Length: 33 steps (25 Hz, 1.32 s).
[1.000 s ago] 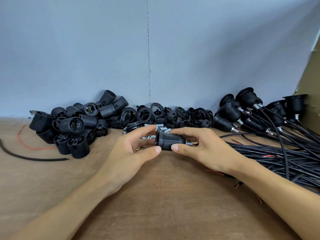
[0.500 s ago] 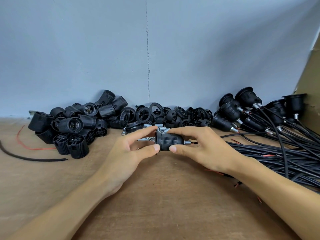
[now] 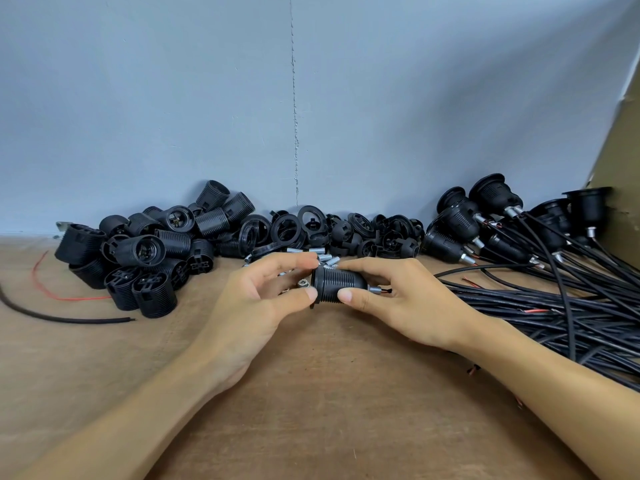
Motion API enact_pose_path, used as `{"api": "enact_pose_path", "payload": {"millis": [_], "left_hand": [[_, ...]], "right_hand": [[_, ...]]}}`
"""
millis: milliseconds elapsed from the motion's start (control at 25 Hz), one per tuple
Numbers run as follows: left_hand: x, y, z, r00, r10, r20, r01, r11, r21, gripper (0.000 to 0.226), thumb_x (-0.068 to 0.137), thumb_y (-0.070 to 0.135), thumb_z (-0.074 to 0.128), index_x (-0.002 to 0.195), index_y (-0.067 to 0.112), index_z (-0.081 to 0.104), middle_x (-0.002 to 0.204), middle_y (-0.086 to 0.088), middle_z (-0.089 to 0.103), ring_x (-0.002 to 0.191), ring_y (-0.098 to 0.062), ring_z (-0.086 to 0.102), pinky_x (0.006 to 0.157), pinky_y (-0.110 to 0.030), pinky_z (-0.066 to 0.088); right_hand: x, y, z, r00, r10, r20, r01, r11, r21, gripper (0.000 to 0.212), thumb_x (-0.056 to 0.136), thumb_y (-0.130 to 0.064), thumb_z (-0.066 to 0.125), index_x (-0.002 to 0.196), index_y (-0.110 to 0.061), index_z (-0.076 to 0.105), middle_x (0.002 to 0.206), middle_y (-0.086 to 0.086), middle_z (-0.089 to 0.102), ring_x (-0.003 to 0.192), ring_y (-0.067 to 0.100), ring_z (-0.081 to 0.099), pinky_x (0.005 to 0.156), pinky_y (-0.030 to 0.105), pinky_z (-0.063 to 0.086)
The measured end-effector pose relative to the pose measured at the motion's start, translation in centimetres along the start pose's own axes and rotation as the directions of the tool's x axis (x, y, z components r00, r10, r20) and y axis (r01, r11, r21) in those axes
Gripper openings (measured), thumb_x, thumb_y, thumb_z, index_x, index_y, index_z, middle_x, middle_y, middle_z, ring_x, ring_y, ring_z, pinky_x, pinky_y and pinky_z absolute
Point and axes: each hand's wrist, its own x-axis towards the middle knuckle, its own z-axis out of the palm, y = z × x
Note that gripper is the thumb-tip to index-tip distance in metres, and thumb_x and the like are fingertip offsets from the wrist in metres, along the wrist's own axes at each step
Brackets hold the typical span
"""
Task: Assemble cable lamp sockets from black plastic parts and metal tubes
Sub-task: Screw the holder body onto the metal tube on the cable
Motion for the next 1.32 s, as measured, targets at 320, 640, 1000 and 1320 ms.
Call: {"api": "enact_pose_path", "payload": {"millis": [320, 640, 1000, 1320], "left_hand": [[-0.1, 0.2, 0.0, 0.997, 0.003, -0.075, 0.001, 0.998, 0.057, 0.013, 0.079, 0.035, 0.08, 0.09, 0.028, 0.079, 0.095, -0.003, 0.079, 0.098, -0.014, 0.073, 0.097, -0.032, 0.048], [0.0, -0.6, 1.1, 0.981, 0.028, -0.193, 0.032, 0.953, 0.3, 0.017, 0.103, 0.044, 0.047, 0.101, 0.045, 0.065, 0.099, -0.001, 0.073, 0.094, -0.012, 0.066, 0.095, -0.037, 0.051], [0.3, -0.6, 0.8, 0.982, -0.018, -0.187, 0.041, 0.992, 0.123, 0.041, 0.095, 0.064, 0.041, 0.11, 0.032, 0.063, 0.087, 0.004, 0.08, 0.119, 0.003, 0.059, 0.115, -0.041, 0.033], [0.7, 0.1, 0.6, 0.984, 0.04, -0.175, -0.032, 0.998, 0.047, 0.044, 0.104, 0.048, 0.037, 0.106, 0.017, 0.068, 0.088, -0.004, 0.079, 0.103, -0.005, 0.067, 0.096, -0.037, 0.044]], "right_hand": [[0.1, 0.3, 0.3, 0.996, 0.044, -0.081, -0.043, 0.999, 0.021, 0.038, 0.093, -0.04, 0.067, 0.128, -0.028, 0.066, 0.11, -0.019, 0.071, 0.106, -0.004, 0.063, 0.099, 0.033, 0.049], [0.0, 0.1, 0.1, 1.0, 0.004, -0.03, -0.003, 1.0, 0.027, 0.039, 0.091, -0.039, 0.071, 0.128, -0.029, 0.066, 0.118, -0.022, 0.07, 0.111, -0.009, 0.06, 0.1, 0.022, 0.047], [0.2, 0.3, 0.0, 0.986, -0.003, -0.17, 0.005, 1.0, 0.01, 0.033, 0.091, -0.034, 0.072, 0.123, -0.027, 0.068, 0.106, -0.034, 0.066, 0.105, -0.016, 0.059, 0.09, 0.002, 0.039], [0.2, 0.6, 0.2, 0.991, 0.007, -0.133, -0.012, 0.999, -0.042, 0.038, 0.09, -0.036, 0.072, 0.126, -0.026, 0.067, 0.112, -0.023, 0.069, 0.106, -0.013, 0.059, 0.091, 0.005, 0.041]]}}
